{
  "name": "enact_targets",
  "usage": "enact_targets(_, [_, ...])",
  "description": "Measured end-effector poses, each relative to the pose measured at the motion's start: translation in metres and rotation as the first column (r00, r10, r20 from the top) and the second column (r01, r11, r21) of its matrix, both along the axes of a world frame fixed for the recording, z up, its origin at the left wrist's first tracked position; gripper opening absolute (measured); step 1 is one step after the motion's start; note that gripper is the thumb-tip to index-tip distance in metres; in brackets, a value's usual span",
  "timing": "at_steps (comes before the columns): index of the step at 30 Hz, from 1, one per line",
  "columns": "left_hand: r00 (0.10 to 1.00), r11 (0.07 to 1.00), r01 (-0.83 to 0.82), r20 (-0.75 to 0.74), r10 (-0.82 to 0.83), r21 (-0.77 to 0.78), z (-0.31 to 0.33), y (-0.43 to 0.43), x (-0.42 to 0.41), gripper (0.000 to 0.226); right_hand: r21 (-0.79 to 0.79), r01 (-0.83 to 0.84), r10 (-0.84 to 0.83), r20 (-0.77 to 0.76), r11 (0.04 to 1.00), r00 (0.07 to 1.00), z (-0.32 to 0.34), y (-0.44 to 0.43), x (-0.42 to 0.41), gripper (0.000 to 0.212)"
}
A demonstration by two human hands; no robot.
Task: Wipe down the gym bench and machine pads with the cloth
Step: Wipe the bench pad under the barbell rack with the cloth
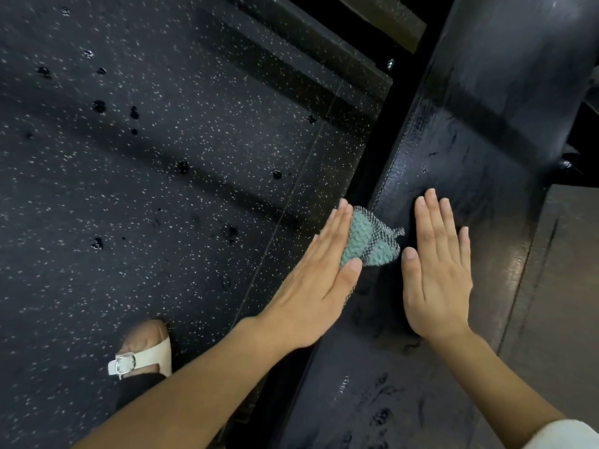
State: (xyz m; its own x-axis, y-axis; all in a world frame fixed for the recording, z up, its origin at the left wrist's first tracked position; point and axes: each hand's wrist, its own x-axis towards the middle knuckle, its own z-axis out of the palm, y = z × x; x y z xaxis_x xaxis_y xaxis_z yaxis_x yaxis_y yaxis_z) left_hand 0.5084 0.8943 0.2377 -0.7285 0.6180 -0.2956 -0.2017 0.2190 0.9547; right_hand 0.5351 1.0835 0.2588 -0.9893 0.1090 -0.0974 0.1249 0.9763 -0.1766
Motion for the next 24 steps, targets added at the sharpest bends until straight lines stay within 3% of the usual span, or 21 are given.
enact_targets(24, [0.999, 0.998, -0.021, 0.026, 0.020, 0.054, 0.006, -0.017, 0.034, 0.059, -0.013, -0.003, 0.003, -0.008, 1.000, 1.000, 0.000, 0.000, -0.001, 0.056])
